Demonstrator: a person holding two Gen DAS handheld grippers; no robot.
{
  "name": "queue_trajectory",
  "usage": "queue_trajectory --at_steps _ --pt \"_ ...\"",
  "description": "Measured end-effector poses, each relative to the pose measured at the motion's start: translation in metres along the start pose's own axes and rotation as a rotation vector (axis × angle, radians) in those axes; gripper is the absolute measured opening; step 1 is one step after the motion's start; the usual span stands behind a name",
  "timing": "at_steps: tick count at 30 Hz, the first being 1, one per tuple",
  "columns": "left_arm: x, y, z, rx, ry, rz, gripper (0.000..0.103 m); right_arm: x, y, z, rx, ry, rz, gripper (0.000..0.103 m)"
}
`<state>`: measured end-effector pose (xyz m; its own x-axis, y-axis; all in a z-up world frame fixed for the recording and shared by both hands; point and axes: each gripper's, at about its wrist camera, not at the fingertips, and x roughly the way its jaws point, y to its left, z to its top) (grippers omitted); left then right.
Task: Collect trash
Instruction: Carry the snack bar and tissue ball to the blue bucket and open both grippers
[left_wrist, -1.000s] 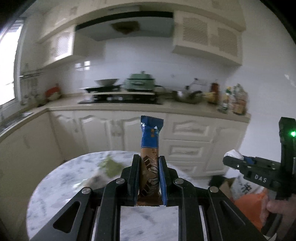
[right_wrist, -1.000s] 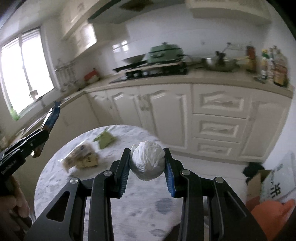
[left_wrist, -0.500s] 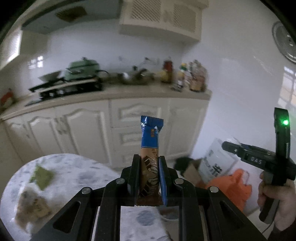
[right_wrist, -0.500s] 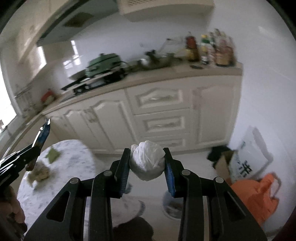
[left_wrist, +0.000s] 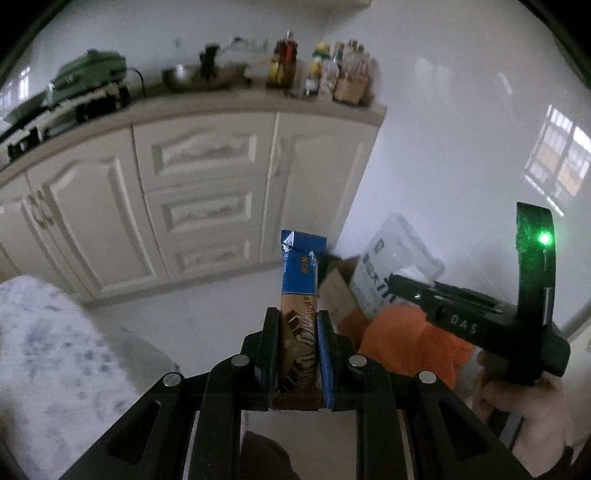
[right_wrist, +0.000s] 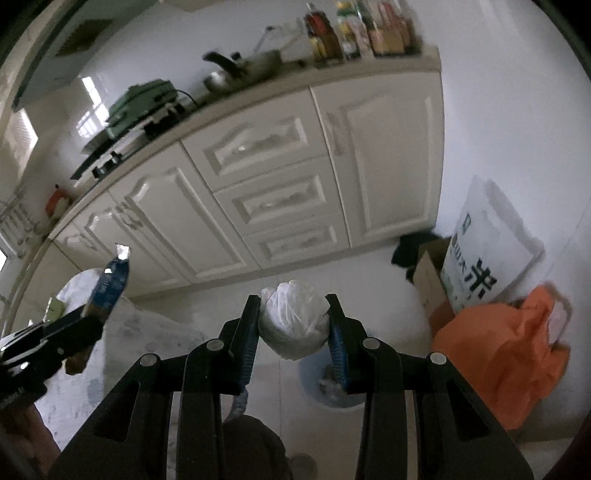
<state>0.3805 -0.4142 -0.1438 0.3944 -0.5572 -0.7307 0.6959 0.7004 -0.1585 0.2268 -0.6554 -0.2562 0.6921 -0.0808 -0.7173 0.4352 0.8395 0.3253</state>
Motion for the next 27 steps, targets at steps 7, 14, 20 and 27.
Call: queue_trajectory --at_steps 7,14,20,27 --pt "0.088 -0.007 0.031 -0.020 0.127 -0.022 0.015 0.045 -0.026 -0.001 0.050 0.077 0.002 0.035" --pt "0.156 -0.013 0.050 -0.032 0.219 -0.038 0.015 0.077 -0.044 -0.001 0.083 0.131 0.006 0.035" --pt "0.210 -0.023 0.059 0.016 0.285 0.001 0.059 0.100 -0.055 -0.003 0.110 0.160 -0.020 0.052" --pt "0.202 -0.028 0.058 0.009 0.241 0.052 0.088 0.089 -0.067 -0.007 0.172 0.121 -0.053 0.103"
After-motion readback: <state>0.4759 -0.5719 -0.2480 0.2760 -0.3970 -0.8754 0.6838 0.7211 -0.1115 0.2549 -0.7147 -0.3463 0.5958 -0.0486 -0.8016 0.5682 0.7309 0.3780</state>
